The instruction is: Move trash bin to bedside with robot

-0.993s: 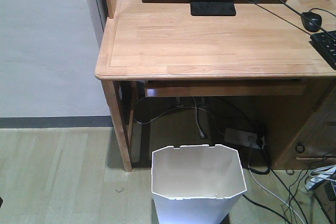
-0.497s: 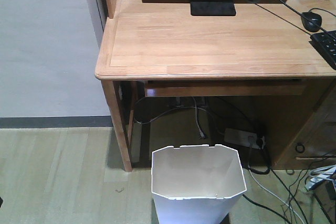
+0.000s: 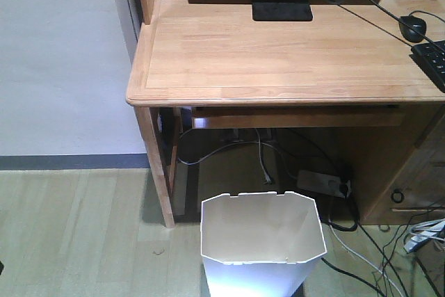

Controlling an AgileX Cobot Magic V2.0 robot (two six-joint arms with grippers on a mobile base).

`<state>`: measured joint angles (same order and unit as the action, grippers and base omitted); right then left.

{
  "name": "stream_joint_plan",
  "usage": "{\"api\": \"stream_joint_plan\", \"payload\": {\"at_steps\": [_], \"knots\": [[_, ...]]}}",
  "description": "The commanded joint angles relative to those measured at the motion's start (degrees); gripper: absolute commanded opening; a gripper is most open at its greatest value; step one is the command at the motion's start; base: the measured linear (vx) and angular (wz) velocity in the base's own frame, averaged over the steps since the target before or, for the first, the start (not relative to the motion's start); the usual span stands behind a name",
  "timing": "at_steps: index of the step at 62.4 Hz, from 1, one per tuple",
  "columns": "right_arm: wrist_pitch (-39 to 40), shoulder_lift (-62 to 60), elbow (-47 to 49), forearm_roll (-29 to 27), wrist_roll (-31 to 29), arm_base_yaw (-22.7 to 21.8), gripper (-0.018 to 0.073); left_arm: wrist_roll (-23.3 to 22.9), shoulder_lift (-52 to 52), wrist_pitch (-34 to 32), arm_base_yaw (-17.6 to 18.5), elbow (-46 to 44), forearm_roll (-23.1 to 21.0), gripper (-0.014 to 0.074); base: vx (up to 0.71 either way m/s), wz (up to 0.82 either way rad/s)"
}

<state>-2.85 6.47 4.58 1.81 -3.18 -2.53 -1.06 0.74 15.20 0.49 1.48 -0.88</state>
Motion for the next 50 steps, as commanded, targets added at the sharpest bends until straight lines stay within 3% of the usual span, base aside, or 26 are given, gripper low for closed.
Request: {"api": "stream_joint_plan", "payload": {"at_steps": [1, 16, 50], "knots": [[2.85, 5.92, 6.3, -0.24, 0.3, -0.07, -0.0009, -0.25, 0.82, -3.96, 0.34, 1.07, -0.18, -0.0006, 0.0, 0.0], [-6.56, 16.56, 17.04, -1.24, 0.51, -0.07, -0.0009, -0.25, 0.82, -3.96, 0.34, 1.07, -0.18, -0.0006, 0.0, 0.0], [-5.99, 22.58, 17.38, -1.3, 0.27, -0.07, 0.0036, -0.25, 0.82, -3.96, 0.34, 1.07, -0.18, -0.0006, 0.0, 0.0]]}}
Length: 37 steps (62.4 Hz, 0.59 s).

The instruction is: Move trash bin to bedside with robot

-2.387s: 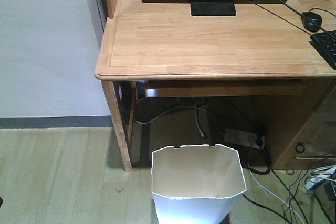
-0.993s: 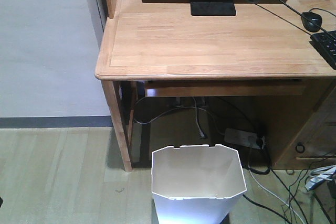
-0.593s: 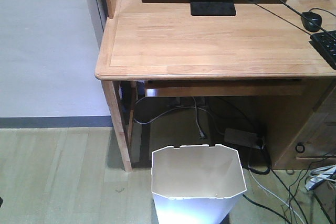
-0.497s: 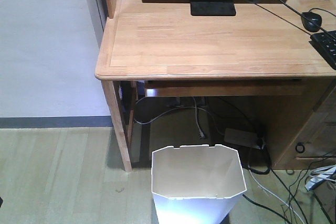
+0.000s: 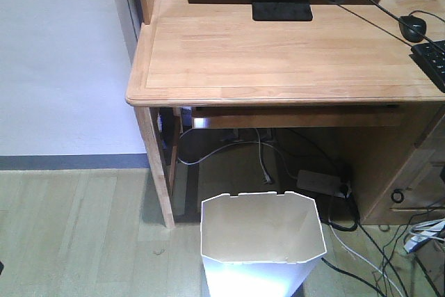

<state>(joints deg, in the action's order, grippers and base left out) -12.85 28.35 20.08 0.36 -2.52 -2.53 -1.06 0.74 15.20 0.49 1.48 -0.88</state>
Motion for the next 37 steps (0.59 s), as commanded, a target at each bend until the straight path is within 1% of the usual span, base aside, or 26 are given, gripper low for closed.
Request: {"api": "stream_joint_plan", "payload": {"at_steps": [1, 8, 29, 37], "knots": [[4.0, 0.71, 1.88, 0.15, -0.39, -0.07, 0.0042, -0.25, 0.82, -3.96, 0.34, 1.07, -0.18, -0.0006, 0.0, 0.0], [4.05, 0.71, 1.88, 0.15, -0.39, -0.07, 0.011, -0.25, 0.82, -3.96, 0.34, 1.07, -0.18, -0.0006, 0.0, 0.0], [3.99, 0.71, 1.88, 0.15, -0.39, -0.07, 0.0414, -0.25, 0.82, -3.96, 0.34, 1.07, -0.18, -0.0006, 0.0, 0.0], [3.99, 0.71, 1.88, 0.0, -0.33, -0.07, 0.0461, -0.25, 0.82, -3.96, 0.34, 1.07, -0.18, -0.0006, 0.0, 0.0]]}}
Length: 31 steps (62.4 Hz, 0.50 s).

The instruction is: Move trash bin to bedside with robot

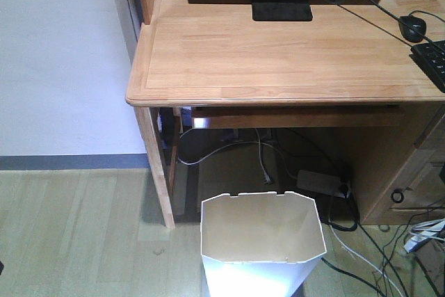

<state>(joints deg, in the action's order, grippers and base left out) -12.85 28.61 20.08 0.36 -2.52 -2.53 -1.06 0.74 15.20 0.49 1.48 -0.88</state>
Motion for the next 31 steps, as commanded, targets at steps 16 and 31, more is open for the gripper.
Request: {"api": "stream_joint_plan", "payload": {"at_steps": [16, 31], "knots": [[4.57, 0.44, 1.88, -0.95, 0.28, -0.07, 0.0459, -0.25, 0.82, -3.96, 0.34, 1.07, -0.18, -0.0006, 0.0, 0.0], [0.59, 4.59, 3.64, -2.19, 0.27, -0.07, 0.0459, -0.25, 0.82, -3.96, 0.34, 1.07, -0.18, -0.0006, 0.0, 0.0]]}}
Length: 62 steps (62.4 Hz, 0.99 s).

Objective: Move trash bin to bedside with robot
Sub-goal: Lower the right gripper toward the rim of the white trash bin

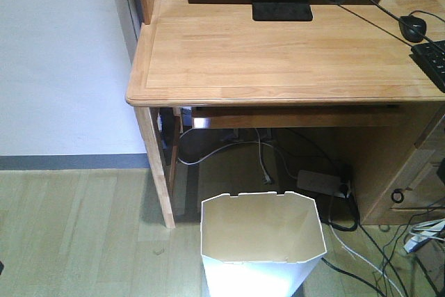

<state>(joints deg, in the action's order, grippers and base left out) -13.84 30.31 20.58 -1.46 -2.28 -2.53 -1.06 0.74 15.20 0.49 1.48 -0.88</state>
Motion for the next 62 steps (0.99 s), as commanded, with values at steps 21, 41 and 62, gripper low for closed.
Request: {"api": "stream_joint_plan", "payload": {"at_steps": [21, 41, 62], "knots": [[-7.97, 17.68, 11.55, -2.43, -0.15, -0.07, 0.0459, -0.25, 0.82, -3.96, 0.34, 1.07, -0.18, -0.0006, 0.0, 0.0], [-14.72, 34.43, 18.36, -6.89, -3.7, -0.07, 0.0459, -0.25, 0.82, -3.96, 0.34, 1.07, -0.18, -0.0006, 0.0, 0.0], [-18.65, 51.47, 24.58, -15.36, -15.65, -0.07, 0.0459, -0.25, 0.82, -3.96, 0.34, 1.07, -0.18, -0.0006, 0.0, 0.0]]}}
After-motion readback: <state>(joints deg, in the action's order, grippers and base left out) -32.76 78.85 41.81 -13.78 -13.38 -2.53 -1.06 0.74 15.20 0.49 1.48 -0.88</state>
